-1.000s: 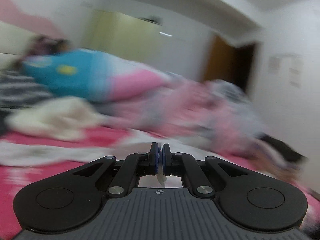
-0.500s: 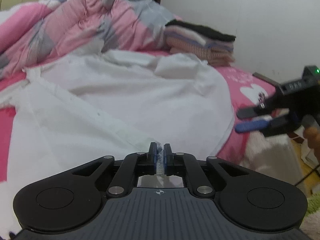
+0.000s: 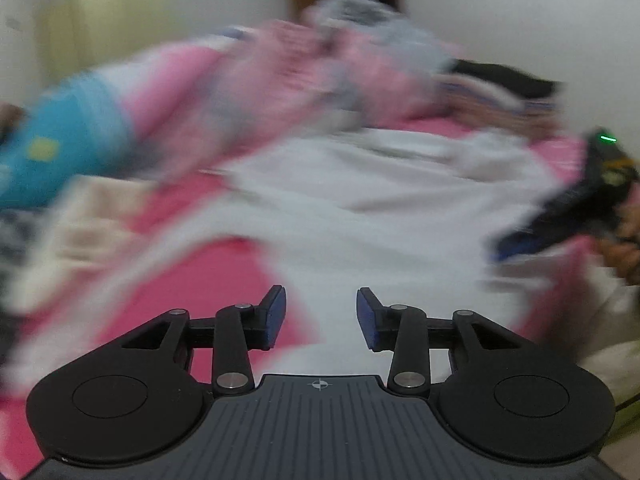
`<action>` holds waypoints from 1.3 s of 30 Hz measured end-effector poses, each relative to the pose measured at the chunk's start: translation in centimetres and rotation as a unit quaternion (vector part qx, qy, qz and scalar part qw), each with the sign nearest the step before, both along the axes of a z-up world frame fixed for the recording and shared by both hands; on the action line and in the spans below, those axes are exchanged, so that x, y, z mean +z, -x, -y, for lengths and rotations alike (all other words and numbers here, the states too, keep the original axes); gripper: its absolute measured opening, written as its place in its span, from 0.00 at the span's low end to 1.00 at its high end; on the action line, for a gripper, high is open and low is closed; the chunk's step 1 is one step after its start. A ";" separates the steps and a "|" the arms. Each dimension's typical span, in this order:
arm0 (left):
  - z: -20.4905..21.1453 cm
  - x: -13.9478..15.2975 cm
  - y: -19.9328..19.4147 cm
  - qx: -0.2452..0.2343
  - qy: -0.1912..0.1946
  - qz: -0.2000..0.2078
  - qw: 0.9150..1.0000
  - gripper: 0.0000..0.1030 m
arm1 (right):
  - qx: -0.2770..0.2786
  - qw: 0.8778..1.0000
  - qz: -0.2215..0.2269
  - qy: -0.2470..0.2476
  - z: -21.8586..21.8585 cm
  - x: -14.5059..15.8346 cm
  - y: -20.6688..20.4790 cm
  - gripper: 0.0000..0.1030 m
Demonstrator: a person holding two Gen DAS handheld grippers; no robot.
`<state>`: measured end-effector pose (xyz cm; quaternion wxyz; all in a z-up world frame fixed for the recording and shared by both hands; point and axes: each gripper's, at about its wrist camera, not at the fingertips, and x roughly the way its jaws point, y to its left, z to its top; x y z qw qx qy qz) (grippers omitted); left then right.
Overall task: Fold clothes
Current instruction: 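Drag the shirt hem with the left gripper and open both grippers, then pinch the white shirt placket with the right gripper and pull it straight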
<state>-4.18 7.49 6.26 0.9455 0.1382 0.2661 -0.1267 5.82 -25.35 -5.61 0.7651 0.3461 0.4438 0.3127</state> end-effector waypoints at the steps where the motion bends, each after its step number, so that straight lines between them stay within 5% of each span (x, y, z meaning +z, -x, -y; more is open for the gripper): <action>1: -1.5 0.9 0.4 0.033 -0.022 0.017 0.999 0.39 | 0.006 1.000 -0.003 0.007 -0.4 -0.1 -0.2 0.31; 4: -4.7 2.0 1.0 0.138 -0.080 0.057 0.986 0.45 | 0.019 0.999 -0.004 0.038 -1.4 -0.1 -0.4 0.31; 7: -6.2 1.1 0.9 0.183 -0.037 0.046 0.981 0.50 | 0.022 0.997 -0.002 0.069 -2.3 0.0 -0.5 0.31; 14: -2.5 -6.3 -1.4 0.159 0.064 -0.060 0.983 0.54 | 0.015 0.995 0.001 0.103 -3.1 0.5 -0.4 0.31; 19: -1.7 -7.9 -2.3 0.131 0.156 -0.073 0.976 0.54 | 0.000 0.992 0.008 0.125 -3.4 1.2 -0.5 0.30; 24: -0.3 -9.3 -2.7 0.116 0.157 -0.082 0.977 0.54 | 0.012 0.987 0.027 0.159 -4.8 1.4 -0.4 0.30; 28: 0.1 -10.2 -2.7 0.114 0.152 -0.092 0.977 0.54 | 0.024 0.983 0.045 0.174 -5.7 1.6 -0.1 0.09; 30: -0.1 -10.5 -2.5 0.116 0.158 -0.095 0.976 0.54 | 0.022 0.983 0.054 0.174 -5.8 1.9 0.2 0.06; 39: -0.1 -10.7 -2.8 0.112 0.161 -0.097 0.976 0.55 | 0.027 0.987 0.057 0.150 -4.4 3.3 -0.1 0.16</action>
